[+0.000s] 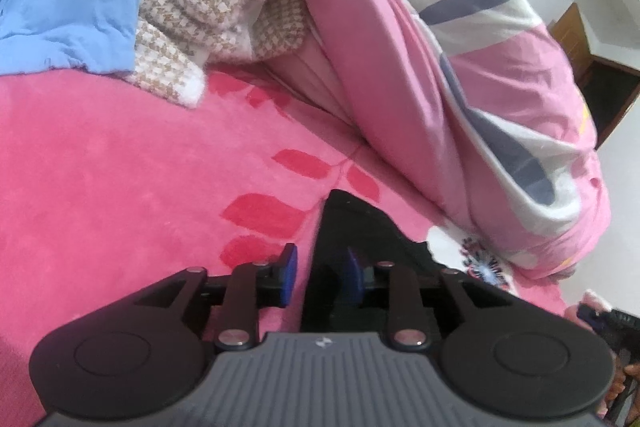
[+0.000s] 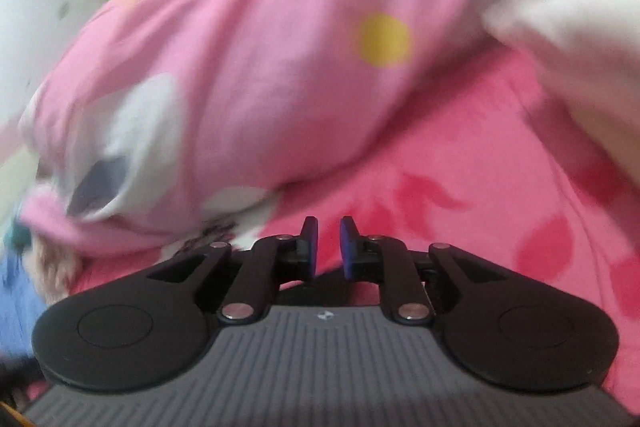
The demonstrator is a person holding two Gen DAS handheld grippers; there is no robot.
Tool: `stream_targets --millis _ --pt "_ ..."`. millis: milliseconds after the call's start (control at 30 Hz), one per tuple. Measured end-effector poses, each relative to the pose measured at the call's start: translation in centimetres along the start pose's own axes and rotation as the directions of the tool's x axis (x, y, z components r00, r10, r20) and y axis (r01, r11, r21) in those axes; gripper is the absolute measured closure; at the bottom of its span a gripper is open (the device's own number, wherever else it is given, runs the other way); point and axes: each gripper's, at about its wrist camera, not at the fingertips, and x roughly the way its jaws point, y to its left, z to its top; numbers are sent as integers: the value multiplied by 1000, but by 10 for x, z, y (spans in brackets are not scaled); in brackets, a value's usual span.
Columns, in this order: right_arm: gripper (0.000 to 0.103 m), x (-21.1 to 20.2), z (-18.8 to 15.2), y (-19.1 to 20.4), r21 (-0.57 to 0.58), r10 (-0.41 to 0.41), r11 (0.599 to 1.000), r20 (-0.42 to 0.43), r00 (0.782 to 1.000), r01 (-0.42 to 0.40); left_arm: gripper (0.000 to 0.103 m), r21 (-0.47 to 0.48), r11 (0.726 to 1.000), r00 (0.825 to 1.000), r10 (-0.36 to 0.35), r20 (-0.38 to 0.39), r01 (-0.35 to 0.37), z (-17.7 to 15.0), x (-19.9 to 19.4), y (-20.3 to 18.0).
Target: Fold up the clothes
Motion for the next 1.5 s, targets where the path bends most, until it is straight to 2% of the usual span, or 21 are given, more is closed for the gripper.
stream_targets --millis 33,100,167,233,367,400,500,667,733,767,800,867,967,1067,1133,1233,1333,1367,1433,1500 --pt "87 2 2 24 -62 39 997 -23 999 -40 72 -1 1000 1000 -12 -1 12 0 -2 0" --pt "74 12 4 76 -177 130 974 -88 988 -144 72 11 1000 1000 -25 -14 25 0 -3 -3" --pt "71 30 0 134 -275 224 923 -187 957 -270 72 27 999 999 -23 -30 24 -2 -2 -6" --pt "69 54 -10 187 -350 274 860 -300 914 -373 72 41 999 999 -6 -45 7 -4 0 -6" --pt "64 116 -36 273 -442 262 747 -491 831 -497 75 29 1000 998 -2 -61 3 -5 1 -3" --pt "64 133 -41 291 -448 254 730 -523 814 -516 76 25 1000 998 -2 -62 4 -5 1 -2" --pt "64 177 -51 326 -429 247 713 -586 772 -554 78 22 1000 998 1 -64 0 -5 2 -1" --pt "65 217 -69 359 -404 211 691 -680 702 -599 78 10 1000 998 -3 -70 4 -4 2 1" --pt "70 223 -80 367 -432 170 667 -705 688 -607 78 3 1000 997 -5 -72 6 -3 2 1" --pt "80 226 -86 370 -446 149 653 -717 681 -612 78 0 1000 997 -5 -72 5 -3 1 2" --pt "92 224 -86 373 -453 156 640 -714 683 -620 78 -3 1000 997 -5 -72 5 -3 1 2" --pt "99 216 -85 376 -465 182 614 -703 688 -637 78 -5 1000 997 -5 -72 4 -3 1 2" --pt "100 206 -83 382 -483 221 574 -686 693 -661 78 -7 1000 997 -2 -72 1 -3 -1 1" --pt "100 200 -86 388 -482 287 532 -671 684 -696 78 -1 1000 997 5 -71 -5 -4 -2 1" --pt "99 207 -93 391 -501 284 537 -650 705 -679 78 7 1000 998 14 -69 -14 -4 -2 -1" --pt "95 213 -90 385 -515 273 575 -612 742 -636 78 19 1000 998 23 -66 -22 -4 -1 -2" --pt "83 198 -53 360 -476 333 651 -522 786 -592 79 21 999 998 26 -65 -24 -4 -1 -2" --pt "79 186 -37 347 -467 351 679 -471 809 -566 80 19 999 998 27 -64 -26 -4 -1 -2" --pt "78 161 -6 317 -447 372 731 -373 850 -516 80 17 999 998 29 -64 -28 -4 -1 -2" --pt "78 138 12 287 -444 354 760 -328 876 -474 80 18 999 998 32 -63 -31 -4 0 -2"
